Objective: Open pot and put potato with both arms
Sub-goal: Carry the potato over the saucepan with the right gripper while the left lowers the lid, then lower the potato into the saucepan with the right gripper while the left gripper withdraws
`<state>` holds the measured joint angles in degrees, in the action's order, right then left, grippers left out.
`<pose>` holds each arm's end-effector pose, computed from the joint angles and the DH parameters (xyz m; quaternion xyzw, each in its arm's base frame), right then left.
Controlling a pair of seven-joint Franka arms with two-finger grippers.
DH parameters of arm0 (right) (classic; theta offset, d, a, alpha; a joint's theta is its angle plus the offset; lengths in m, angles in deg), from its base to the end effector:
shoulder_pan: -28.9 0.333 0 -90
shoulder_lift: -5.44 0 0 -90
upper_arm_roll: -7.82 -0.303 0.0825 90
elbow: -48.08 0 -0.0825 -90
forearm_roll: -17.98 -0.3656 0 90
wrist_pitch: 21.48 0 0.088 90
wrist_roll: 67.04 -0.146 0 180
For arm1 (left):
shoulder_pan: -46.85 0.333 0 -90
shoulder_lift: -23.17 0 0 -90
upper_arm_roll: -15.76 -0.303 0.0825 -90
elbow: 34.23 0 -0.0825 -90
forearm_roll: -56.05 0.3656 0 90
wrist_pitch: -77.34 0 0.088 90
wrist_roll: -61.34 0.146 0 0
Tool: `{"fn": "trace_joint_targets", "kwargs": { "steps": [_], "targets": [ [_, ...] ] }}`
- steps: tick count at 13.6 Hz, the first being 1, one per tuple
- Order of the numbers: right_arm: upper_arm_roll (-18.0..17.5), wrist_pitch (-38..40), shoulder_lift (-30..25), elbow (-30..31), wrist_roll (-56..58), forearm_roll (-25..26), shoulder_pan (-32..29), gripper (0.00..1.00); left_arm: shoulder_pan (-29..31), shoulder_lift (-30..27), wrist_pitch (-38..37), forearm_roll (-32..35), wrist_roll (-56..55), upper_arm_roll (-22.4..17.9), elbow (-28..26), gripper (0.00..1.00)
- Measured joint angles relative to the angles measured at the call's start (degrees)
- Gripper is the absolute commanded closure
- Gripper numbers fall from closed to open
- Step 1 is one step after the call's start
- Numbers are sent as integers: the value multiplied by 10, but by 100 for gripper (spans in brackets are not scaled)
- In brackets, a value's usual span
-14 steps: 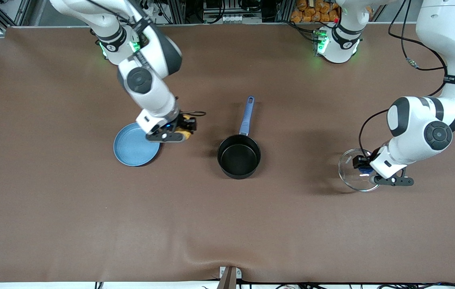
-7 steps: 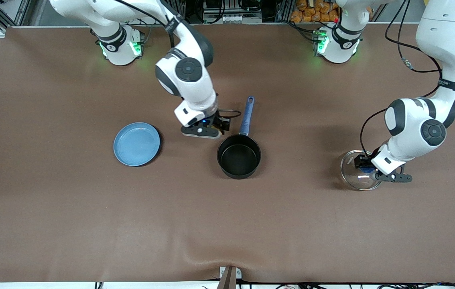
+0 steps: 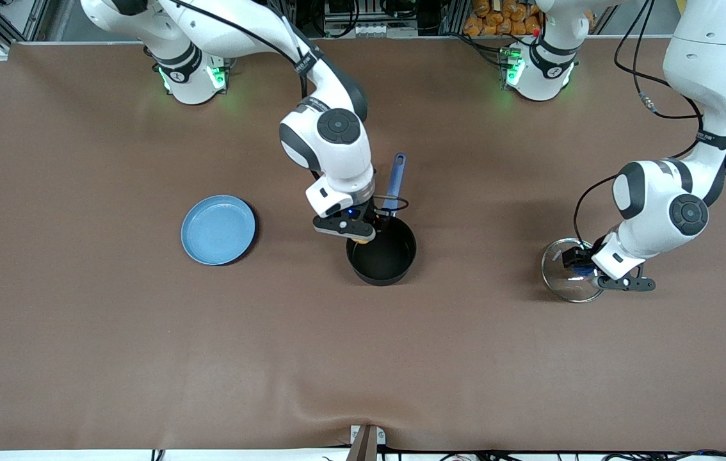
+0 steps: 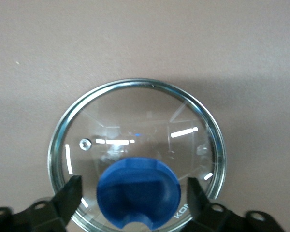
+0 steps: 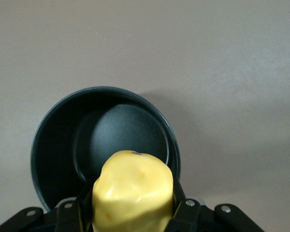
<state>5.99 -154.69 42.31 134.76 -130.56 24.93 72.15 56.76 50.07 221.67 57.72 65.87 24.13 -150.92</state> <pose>0.5072 0.4962 0.2638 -0.9877 0.1262 -0.0803 0.0462 0.5845 0.0151 0.1786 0.9992 -0.0297 0.0105 0.0238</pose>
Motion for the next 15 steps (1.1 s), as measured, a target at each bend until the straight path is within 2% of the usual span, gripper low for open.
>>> {"fn": "trace_joint_targets", "kwargs": {
  "steps": [3, 8, 10, 12, 13, 15],
  "targets": [
    [25, -1, 27, -30, -1, 0, 21, 100, 5, -18, -22, 0, 0, 0, 23, 0],
    [46, -4, 86, -89, -15, 0, 51, 100, 16, -110, -165, 0, 0, 2, 84, 0],
    [48, -9, 97, -95, -15, 0, 52, 100, 16, -135, -265, 0, 0, 4, 145, 0],
    [50, -21, 108, -96, -15, 0, 55, 100, 15, -142, -380, 0, 0, 5, 231, 0],
    [50, -30, 114, -96, -15, 0, 56, 100, 15, -143, -417, -3, 0, 5, 266, 0],
    [51, -46, 128, -97, -15, 0, 59, 100, 17, -149, -448, -20, -1, 4, 300, 0]
  ]
}}
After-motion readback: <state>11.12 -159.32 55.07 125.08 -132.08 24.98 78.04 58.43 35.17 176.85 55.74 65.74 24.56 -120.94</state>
